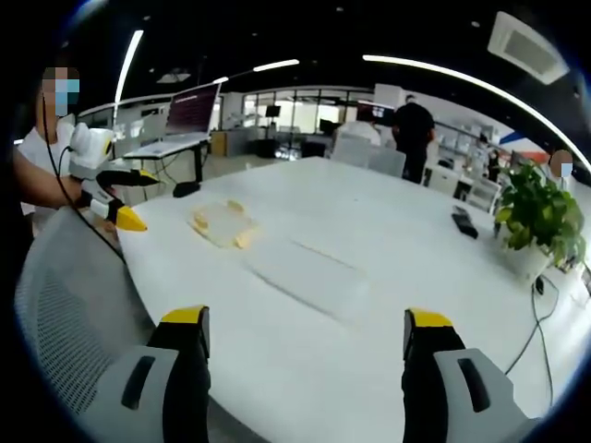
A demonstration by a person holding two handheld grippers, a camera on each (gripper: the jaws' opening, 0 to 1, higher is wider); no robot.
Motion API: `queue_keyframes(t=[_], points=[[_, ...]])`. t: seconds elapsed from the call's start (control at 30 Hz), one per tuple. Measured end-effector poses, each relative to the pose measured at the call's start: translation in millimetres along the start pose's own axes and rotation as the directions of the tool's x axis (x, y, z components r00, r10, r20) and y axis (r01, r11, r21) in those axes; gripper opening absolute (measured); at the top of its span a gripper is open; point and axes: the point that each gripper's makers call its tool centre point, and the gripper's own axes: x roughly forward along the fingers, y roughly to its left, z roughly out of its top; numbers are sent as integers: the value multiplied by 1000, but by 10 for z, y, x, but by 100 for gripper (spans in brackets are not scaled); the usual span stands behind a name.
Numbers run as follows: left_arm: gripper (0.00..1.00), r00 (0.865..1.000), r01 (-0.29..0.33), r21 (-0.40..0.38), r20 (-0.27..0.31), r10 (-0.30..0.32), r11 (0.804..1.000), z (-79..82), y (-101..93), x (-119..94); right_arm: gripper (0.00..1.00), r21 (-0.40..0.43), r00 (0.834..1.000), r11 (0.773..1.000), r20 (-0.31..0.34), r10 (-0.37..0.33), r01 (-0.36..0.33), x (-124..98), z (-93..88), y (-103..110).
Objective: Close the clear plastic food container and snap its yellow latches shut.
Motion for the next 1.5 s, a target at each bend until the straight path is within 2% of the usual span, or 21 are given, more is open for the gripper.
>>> queue_keyframes(t=[0.8,1.5], points=[[97,1000,4,-9,3,-4,1000,5,5,7,84,-4,1000,1000,-2,0,0,-3,4,-5],[97,1000,11,-7,-20,-11,1000,14,-7,-26,85,-2,1000,1000,-15,-6,6,-33,11,-28]])
